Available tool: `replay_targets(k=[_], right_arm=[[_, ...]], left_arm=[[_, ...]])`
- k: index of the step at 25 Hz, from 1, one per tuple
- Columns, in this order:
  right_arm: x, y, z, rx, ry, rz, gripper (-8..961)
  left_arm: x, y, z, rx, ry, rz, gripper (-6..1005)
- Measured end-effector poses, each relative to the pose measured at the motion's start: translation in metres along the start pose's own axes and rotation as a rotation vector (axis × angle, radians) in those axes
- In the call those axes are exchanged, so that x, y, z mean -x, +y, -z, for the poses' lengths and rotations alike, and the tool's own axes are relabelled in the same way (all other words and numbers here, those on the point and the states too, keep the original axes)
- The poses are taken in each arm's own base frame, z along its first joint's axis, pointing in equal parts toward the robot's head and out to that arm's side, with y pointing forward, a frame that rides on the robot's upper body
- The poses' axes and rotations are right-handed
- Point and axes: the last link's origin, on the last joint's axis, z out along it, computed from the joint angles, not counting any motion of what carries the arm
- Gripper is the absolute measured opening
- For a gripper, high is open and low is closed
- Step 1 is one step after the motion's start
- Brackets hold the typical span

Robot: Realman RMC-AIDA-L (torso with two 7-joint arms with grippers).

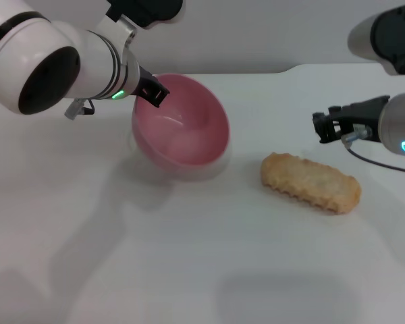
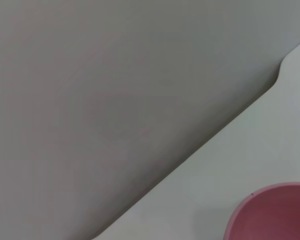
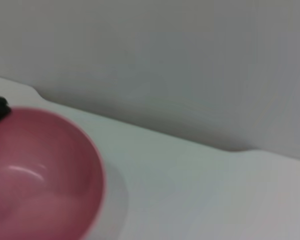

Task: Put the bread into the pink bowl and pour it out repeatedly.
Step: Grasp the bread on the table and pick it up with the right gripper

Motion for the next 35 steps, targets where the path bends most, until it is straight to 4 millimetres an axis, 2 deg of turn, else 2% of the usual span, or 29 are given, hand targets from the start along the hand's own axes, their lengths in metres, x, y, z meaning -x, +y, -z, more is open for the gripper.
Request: replay_targets(k=[9,20,35], right_arm=[[-0.013,-0.001,-0.007,0.0,0.03,-0.021,337],[-0.038,0.006,-0.027,0.015,0.1,-0.059,723],[-0.051,0.012,-0.042,0.048,0.134,-0.087,718]], left_arm=[[0.002,-0.007,0.0,-0.012,-0.004,0.01,31],[0.002,-0.005,0.002,-0.007,-0.026,0.005,30],[0.001,-0.003,0.003,-0.005,-0.026,-0.002,31]])
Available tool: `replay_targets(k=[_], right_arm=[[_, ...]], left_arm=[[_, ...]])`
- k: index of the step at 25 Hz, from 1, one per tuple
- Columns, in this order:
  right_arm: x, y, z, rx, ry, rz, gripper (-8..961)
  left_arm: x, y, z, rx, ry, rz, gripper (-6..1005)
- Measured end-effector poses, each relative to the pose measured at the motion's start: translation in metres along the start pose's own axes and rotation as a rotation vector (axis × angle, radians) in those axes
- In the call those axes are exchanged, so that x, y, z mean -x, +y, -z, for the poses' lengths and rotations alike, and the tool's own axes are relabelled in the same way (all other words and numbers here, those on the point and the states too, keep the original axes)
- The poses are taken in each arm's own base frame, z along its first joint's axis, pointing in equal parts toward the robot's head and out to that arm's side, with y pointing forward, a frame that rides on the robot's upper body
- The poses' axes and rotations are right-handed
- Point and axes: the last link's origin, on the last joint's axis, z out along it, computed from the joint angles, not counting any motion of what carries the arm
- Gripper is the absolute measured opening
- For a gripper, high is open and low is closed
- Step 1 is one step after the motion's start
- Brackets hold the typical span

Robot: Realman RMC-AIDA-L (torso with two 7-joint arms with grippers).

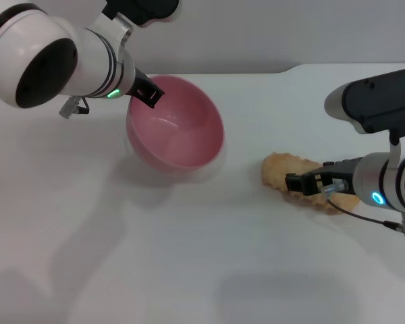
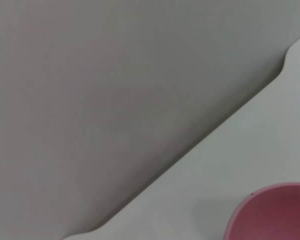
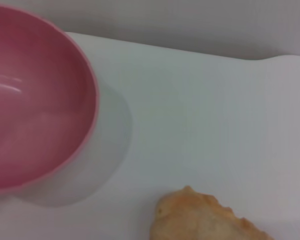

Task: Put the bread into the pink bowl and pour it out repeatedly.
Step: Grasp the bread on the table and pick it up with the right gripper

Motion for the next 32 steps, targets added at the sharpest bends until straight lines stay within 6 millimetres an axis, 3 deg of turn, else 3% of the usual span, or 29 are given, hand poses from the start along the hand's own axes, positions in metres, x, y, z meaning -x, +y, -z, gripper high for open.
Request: replay_targets(k=[15,32], right_arm=[[-0.005,-0.005,-0.019,0.0,0.04,-0.011,719],[-0.013,-0.011,-0.033,-0.008,0.087,-0.043,640]], left_arm=[[0.0,0.0,0.0,-0.001,-0.001,-0.006,31],[-0.001,0.001,0.0,0.001,0.002,-0.005,30]])
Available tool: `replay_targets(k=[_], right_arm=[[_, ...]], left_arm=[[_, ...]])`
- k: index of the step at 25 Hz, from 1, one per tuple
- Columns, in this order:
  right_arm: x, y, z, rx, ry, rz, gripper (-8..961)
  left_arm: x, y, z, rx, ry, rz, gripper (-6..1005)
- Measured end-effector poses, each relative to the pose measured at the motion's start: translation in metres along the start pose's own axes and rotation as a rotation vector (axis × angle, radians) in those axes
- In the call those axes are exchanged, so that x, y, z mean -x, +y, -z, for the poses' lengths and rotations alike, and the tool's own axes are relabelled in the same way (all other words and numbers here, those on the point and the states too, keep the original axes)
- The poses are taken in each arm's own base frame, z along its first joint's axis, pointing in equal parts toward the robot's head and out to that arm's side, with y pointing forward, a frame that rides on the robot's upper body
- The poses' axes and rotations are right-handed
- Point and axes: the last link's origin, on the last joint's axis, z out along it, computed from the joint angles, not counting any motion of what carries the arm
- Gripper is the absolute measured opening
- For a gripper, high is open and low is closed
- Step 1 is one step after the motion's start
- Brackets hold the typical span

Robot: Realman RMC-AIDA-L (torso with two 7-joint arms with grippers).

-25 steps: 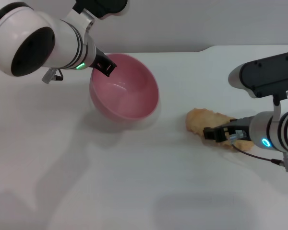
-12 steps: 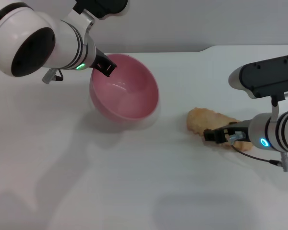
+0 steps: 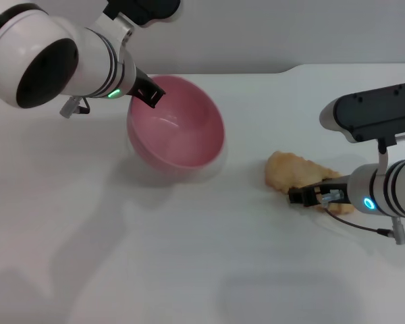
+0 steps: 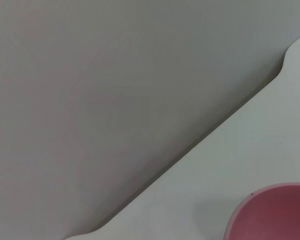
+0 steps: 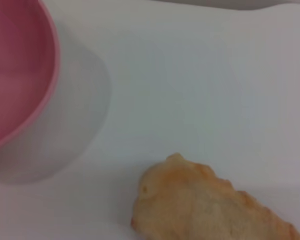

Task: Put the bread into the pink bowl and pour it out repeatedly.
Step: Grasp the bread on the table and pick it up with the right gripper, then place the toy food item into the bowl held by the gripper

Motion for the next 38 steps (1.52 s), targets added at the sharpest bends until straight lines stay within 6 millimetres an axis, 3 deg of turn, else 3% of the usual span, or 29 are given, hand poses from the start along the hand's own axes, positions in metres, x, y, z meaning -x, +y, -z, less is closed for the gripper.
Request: replay_targets(k=[7,16,27,38], right_arm=[[0.0,-0.003,-0.003,-0.007,0.007,0.022,608],[0.009,0.001,0.008,0.002,-0.034,0.053,479],[0.032,0.001,0.042,-0.038,-0.127,0.088,416],[0.065,0.021,0.093,-0.041,-0.271,0.16,308]], left_arm=[[0.0,0.0,0.0,0.0,0.0,0.001,31],[0.001,0.0,0.0,0.0,-0.001,0.001,30],[0.003,0.0,0.0,0.001,-0.005,0.004,31],[0.0,0.009,-0.002,0.022,0.014,-0.006,31]])
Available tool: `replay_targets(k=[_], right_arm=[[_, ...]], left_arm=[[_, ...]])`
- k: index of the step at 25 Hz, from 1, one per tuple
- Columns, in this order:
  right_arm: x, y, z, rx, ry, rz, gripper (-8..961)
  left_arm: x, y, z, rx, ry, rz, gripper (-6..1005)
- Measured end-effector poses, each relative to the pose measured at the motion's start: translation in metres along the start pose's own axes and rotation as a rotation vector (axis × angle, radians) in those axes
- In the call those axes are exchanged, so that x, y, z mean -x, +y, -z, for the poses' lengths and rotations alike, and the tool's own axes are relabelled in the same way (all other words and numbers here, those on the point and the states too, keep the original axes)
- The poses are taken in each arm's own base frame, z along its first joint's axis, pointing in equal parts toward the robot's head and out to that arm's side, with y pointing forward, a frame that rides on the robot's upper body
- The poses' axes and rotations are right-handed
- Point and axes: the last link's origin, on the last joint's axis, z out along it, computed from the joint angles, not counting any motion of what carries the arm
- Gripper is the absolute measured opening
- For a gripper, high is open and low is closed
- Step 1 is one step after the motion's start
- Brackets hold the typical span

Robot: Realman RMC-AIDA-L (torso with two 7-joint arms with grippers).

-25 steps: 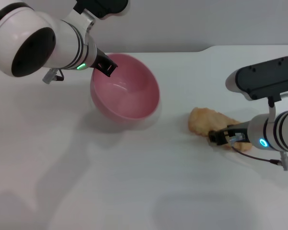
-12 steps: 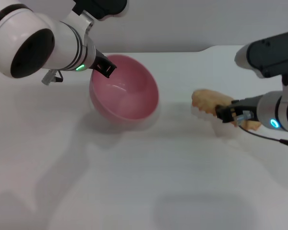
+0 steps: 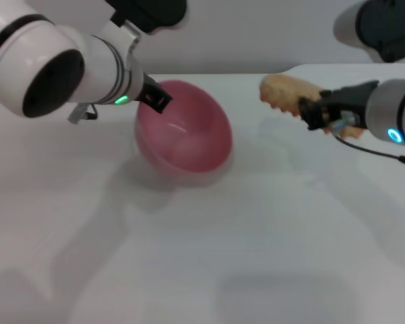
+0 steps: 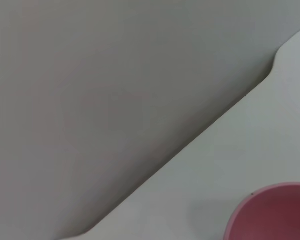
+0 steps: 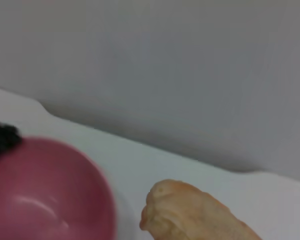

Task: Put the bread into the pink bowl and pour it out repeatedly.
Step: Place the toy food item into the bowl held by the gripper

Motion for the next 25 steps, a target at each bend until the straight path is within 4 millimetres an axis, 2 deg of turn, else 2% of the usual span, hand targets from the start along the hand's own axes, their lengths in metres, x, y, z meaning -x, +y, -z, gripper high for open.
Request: replay_targets(k=[6,15,24,25], right_arm=[[0.01,0.018,-0.001,0.048,-0.026,0.037,262],[0.004,0.032,-0.011,0.124,-0.013,0.016,188],[0.001,0.041,-0.017,0.151,0.0,0.041,180],[0.001,0.041,-0.017,0.152,-0.004,0.04,222]], left_arm=[[-0.01,0.014,0.003,0.044,0.032,-0.014,30],[-0.021,0.027,0.009,0.071,0.077,-0.044,31],[-0.023,0.027,0.01,0.073,0.083,-0.048,30],[-0.023,0.027,0.01,0.073,0.082,-0.048,30]])
